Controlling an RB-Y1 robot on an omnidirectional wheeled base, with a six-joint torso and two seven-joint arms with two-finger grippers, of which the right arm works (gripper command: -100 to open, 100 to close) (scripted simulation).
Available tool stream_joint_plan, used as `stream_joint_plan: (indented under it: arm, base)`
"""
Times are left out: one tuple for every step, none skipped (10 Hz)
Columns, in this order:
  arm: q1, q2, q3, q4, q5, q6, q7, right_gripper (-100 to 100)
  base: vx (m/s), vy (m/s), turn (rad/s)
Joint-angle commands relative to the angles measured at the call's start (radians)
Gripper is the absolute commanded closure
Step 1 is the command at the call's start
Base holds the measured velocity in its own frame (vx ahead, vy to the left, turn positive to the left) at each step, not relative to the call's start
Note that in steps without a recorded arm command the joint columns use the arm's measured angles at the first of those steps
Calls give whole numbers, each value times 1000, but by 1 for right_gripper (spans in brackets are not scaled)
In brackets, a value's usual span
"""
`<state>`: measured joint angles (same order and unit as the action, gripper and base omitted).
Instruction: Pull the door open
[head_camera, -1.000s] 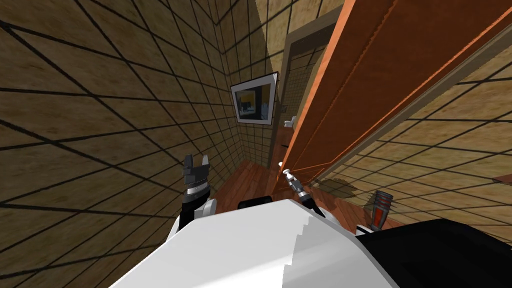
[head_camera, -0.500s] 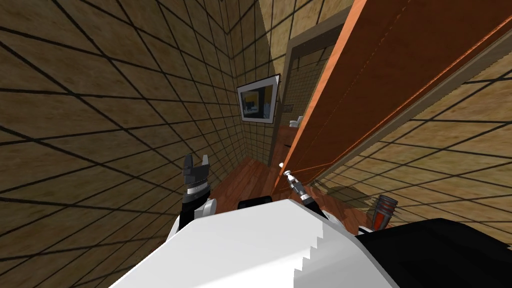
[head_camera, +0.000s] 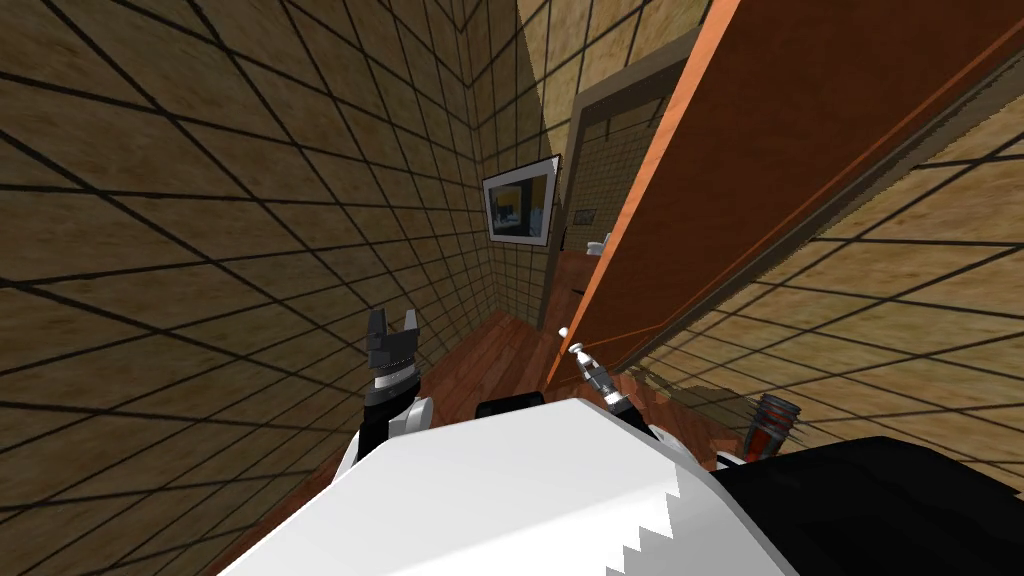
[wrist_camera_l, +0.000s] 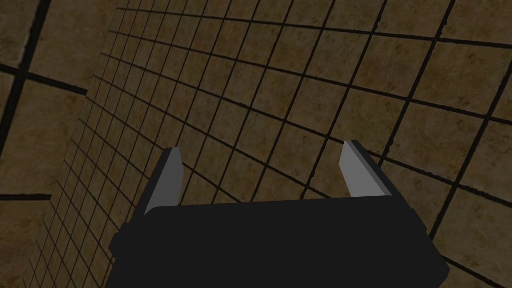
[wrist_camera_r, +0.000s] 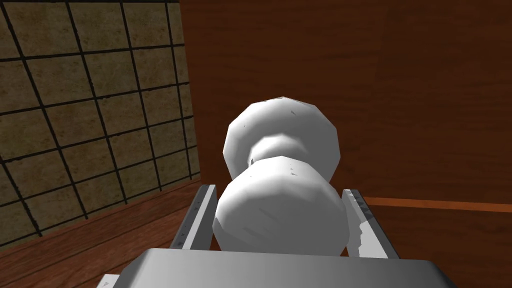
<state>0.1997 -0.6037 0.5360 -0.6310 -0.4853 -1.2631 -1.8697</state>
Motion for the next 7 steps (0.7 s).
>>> stream_joint_plan:
  arm:
    - [-2,-2,5,10,1,-14,-5,100]
    - [-3,-3,8,16,2,-21,-8,100]
    - [-4,-4,11,23,2,-28,-12,100]
    - [-4,-6,14,30,3,-36,-15,100]
    - [-5,-7,17,37,4,-44,-18,100]
    - [-6,-8,20,44,4,-52,-22,100]
    - [-7,-9,23,50,5,-59,-25,100]
  base:
    - [-231,-77,180]
    - [-204,-67,154]
    - [-205,-53,151]
    - [-224,-72,161]
    - [-192,-78,148]
    - [-200,-88,144]
    - [-204,-84,150]
